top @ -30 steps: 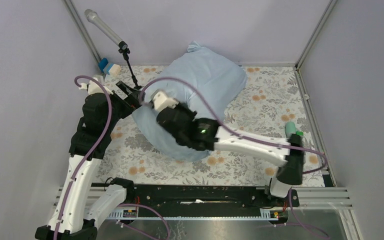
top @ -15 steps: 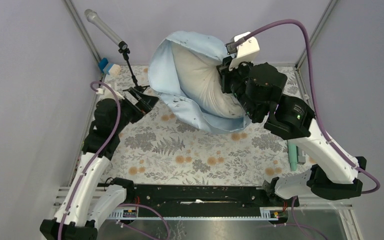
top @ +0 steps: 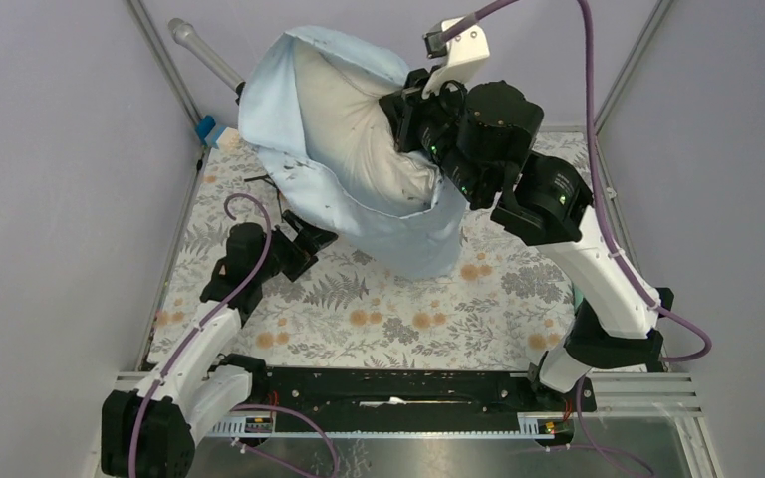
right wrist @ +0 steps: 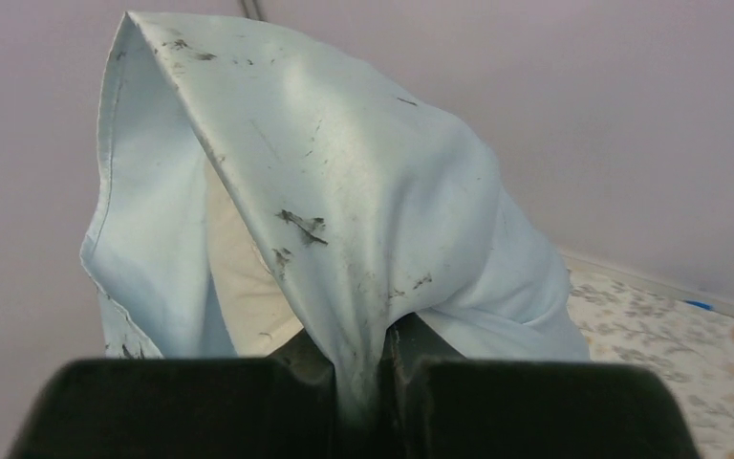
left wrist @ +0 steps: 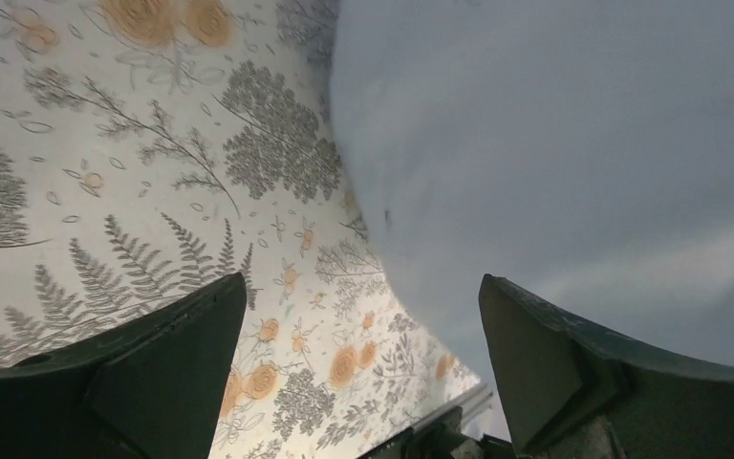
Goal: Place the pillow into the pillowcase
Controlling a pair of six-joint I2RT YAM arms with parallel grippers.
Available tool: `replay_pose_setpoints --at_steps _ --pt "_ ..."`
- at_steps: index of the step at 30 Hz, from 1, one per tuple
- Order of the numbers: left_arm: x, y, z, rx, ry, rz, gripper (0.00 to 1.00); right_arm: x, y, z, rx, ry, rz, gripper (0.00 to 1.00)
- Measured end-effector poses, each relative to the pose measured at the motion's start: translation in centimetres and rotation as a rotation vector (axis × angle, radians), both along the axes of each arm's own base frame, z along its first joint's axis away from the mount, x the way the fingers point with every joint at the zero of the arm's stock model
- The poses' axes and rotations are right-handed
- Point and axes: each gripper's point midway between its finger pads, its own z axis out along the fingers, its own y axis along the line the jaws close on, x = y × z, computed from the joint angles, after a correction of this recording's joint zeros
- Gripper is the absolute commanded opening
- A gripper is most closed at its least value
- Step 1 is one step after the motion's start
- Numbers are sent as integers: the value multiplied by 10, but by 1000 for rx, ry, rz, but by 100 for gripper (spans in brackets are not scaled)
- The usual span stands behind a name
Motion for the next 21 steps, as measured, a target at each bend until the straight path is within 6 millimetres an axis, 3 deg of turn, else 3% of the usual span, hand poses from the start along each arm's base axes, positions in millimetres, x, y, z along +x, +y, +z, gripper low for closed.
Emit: replay_pose_setpoints --at_steps 2,4,7,9,10,12,14,17,21 --pt "0 6 2 33 14 25 99 -3 5 10 74 10 22 0" --pt "5 13 26 79 -12 54 99 -4 7 19 149 18 29 0" --pt "19 24 98 139 -150 97 99 -3 2 30 246 28 1 0" --pt "22 31 147 168 -265 125 99 1 -11 31 292 30 -51 0" --pt "20 35 170 180 -321 136 99 5 -23 28 307 33 -90 0" --pt "18 37 195 193 -385 136 99 13 -59 10 307 49 -184 0" --pt "16 37 207 202 -420 128 99 22 -104 -17 289 75 -302 0" --pt "21 31 199 220 -399 91 99 38 -181 -68 265 139 -501 0" --pt "33 15 172 241 -328 23 99 53 -254 -146 245 257 -692 0"
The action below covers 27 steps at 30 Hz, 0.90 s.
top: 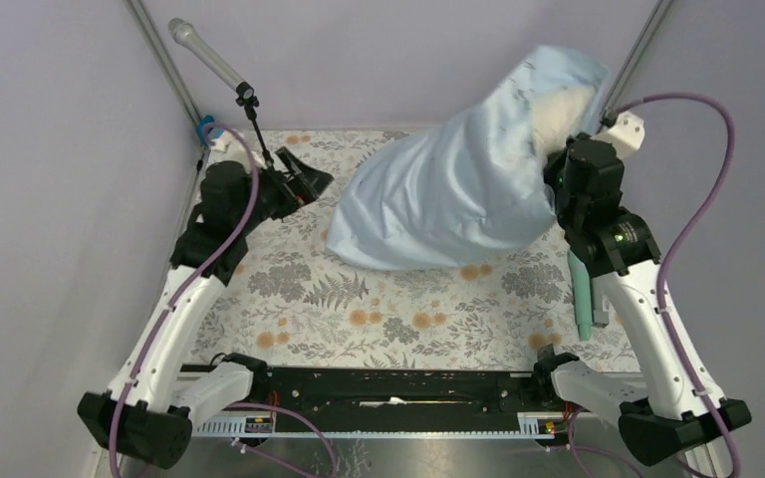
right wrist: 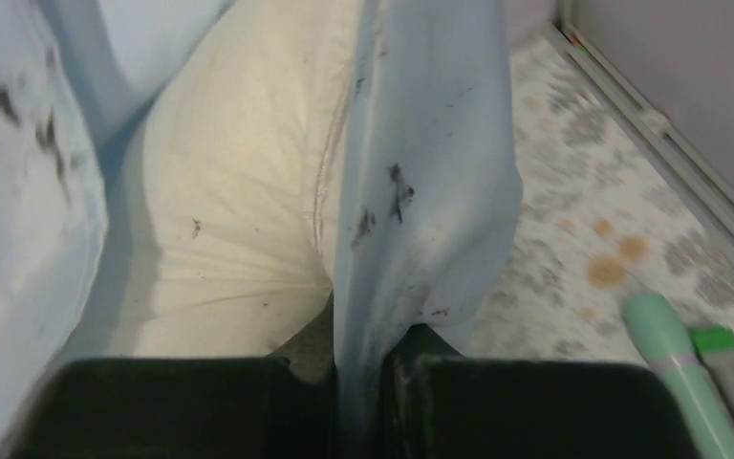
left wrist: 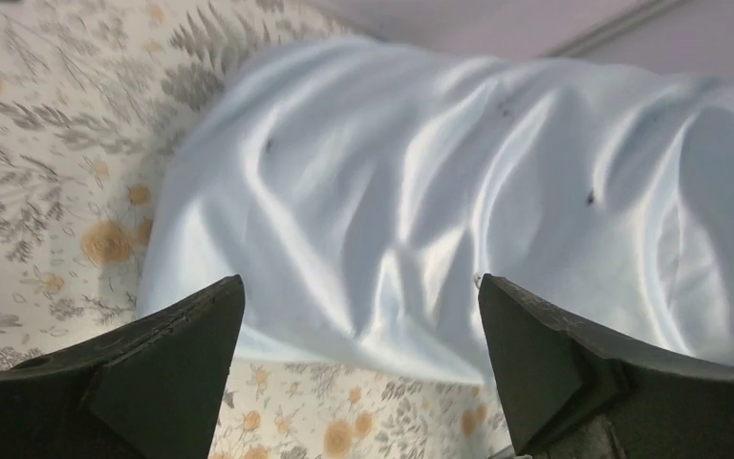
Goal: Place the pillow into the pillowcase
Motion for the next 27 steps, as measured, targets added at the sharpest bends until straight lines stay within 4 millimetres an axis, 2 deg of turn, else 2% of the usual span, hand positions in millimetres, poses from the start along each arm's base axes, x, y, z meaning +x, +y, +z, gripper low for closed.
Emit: replay_pose_setpoints --at_steps 2,4,7,9,12,14,17,20,22,24,27 --pt "4 -16 -16 29 39 -41 99 2 -26 -50 -12 102 -65 0" --pt "9 -34 -37 72 79 -76 99 1 -37 -100 -27 197 -86 0" --pt "27 -49 -69 149 129 -47 99 -13 -38 -168 -36 344 -59 0" --pt "41 -49 -87 186 143 1 99 -20 -34 -193 -29 408 -30 0" --pt "66 -41 -103 239 142 85 99 -23 -33 -196 -14 407 -22 0" --pt "86 -39 -102 267 117 120 99 -27 -33 -190 3 374 -25 0" --pt "127 -49 -81 294 35 140 99 -38 -37 -192 29 340 -41 0" --pt "177 -68 -48 298 -86 147 99 -55 -45 -202 45 335 -75 0" --pt "203 -80 -41 309 -142 149 99 -68 -50 -203 60 324 -95 0" --pt "221 -92 -49 336 -159 132 96 -77 -54 -194 80 287 -111 0" --pt "251 -129 -78 384 -158 46 88 -81 -58 -185 98 245 -130 0"
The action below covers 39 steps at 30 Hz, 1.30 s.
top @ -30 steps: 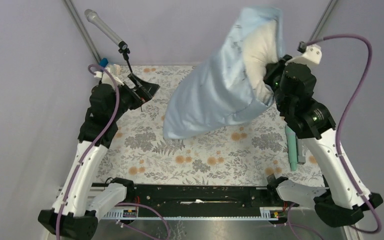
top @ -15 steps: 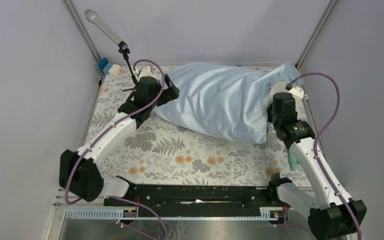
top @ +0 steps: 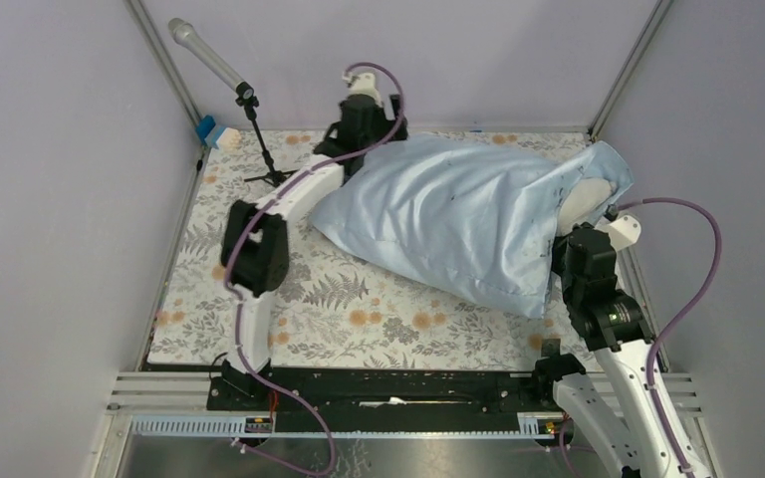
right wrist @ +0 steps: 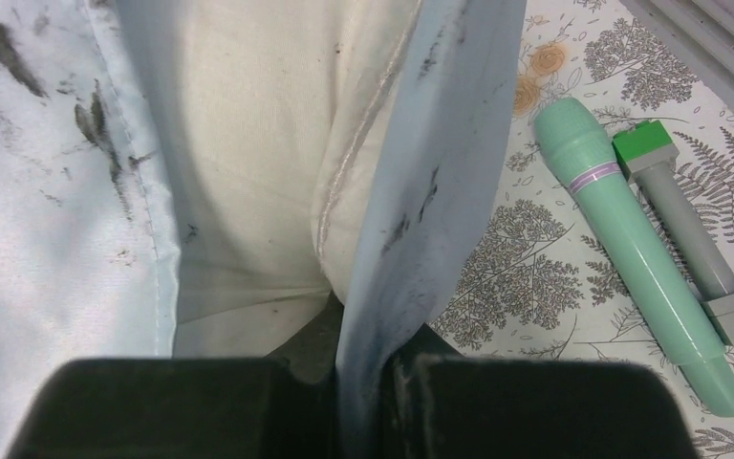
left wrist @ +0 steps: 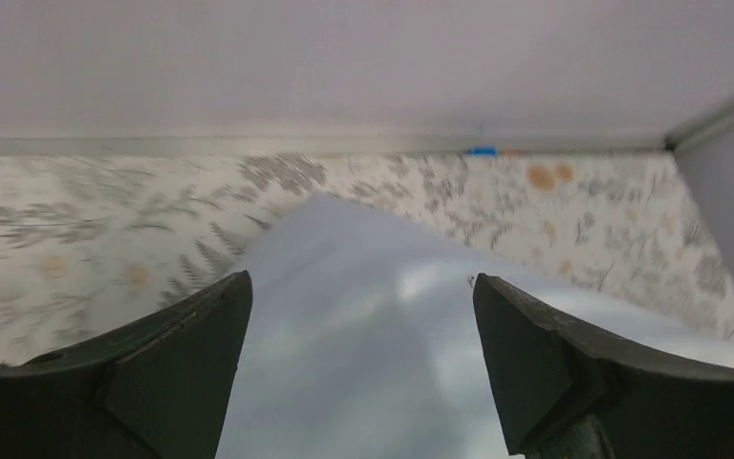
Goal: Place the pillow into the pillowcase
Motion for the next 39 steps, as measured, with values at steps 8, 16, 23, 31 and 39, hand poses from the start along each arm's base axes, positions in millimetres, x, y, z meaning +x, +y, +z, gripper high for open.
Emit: replay_pose_setpoints --at_steps 8,16,23,31,39 --pt "-72 -95 -131 114 214 -238 70 10 -8 -20 -63 96 -34 0" --pt "-180 -63 -105 9 281 -216 70 40 -18 -6 -162 142 -70 0" --pt "-227 -19 -108 0 354 -113 70 74 19 -2 -61 70 49 0" --pt "-268 47 -93 5 408 -22 69 67 79 -54 -40 170 224 0" --pt "-267 103 -104 -35 455 105 64 56 139 -55 -8 137 353 0"
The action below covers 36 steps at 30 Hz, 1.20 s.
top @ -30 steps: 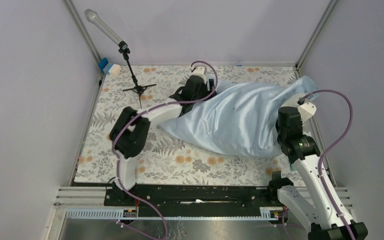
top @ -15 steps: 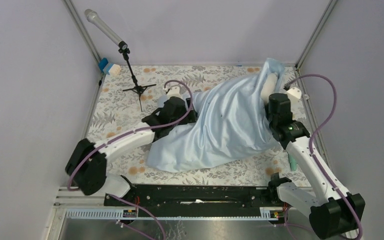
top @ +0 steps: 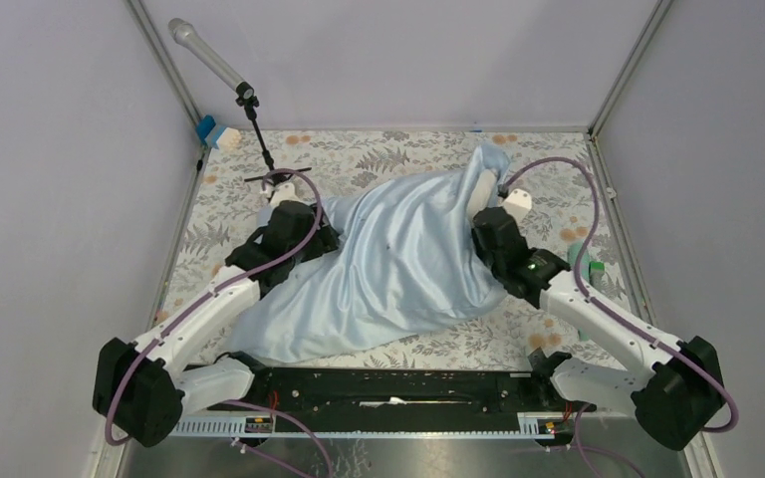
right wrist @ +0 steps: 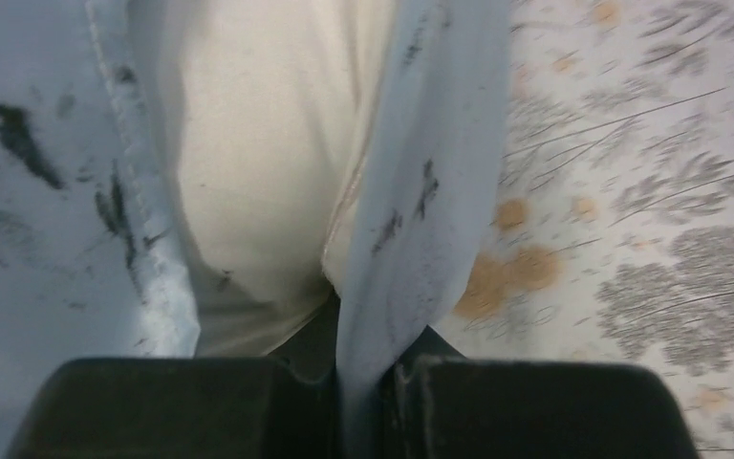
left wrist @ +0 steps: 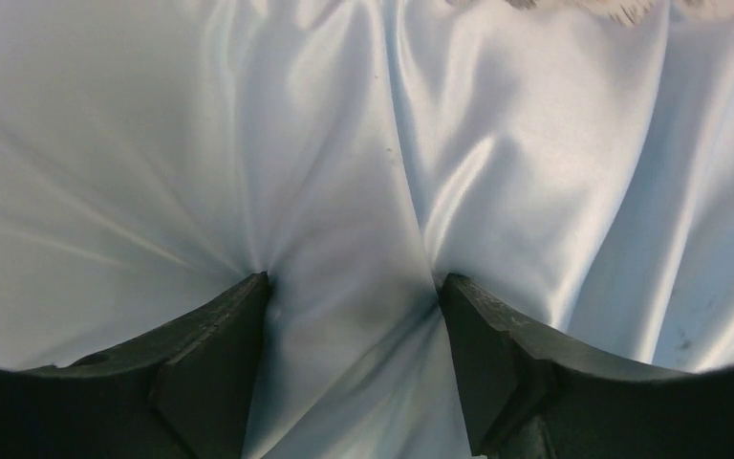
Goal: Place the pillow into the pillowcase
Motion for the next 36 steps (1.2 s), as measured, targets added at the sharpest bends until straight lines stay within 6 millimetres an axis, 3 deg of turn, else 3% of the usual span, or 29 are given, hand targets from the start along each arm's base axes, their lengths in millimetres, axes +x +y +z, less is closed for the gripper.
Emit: replay_pose_setpoints --at_steps 6,11,14,16,20,21,22,23,24,26,28,33,36 --pt "3 46 11 4 -17 141 54 -22 60 -29 2 41 126 0" --pt "-1 70 29 2 -71 228 51 -22 91 -65 -25 123 190 0" --pt "-3 85 37 0 -92 278 50 -18 118 -71 -5 139 236 0" --pt "-7 84 39 -23 -90 282 52 -18 135 -71 24 140 272 0" --pt "-13 84 41 -33 -86 278 67 -28 179 -70 115 156 388 0" --pt "-14 86 42 -31 -86 277 69 -30 185 -70 123 160 405 6" --pt "-15 87 42 -28 -83 273 72 -32 189 -70 131 162 420 23" --pt "-15 87 44 -28 -80 264 75 -34 190 -70 135 167 430 32" --pt "-15 86 46 -27 -79 249 78 -34 191 -69 136 165 434 53" --pt "-14 76 58 -38 -79 187 84 -34 188 -65 129 158 440 74" --pt "-10 59 80 -61 -97 100 90 -34 179 -57 116 146 440 83" --pt "-17 -25 135 -87 -175 -186 96 -33 143 -21 152 71 403 89" --pt "-29 -72 139 -67 -175 -315 98 -30 110 -4 185 21 340 89"
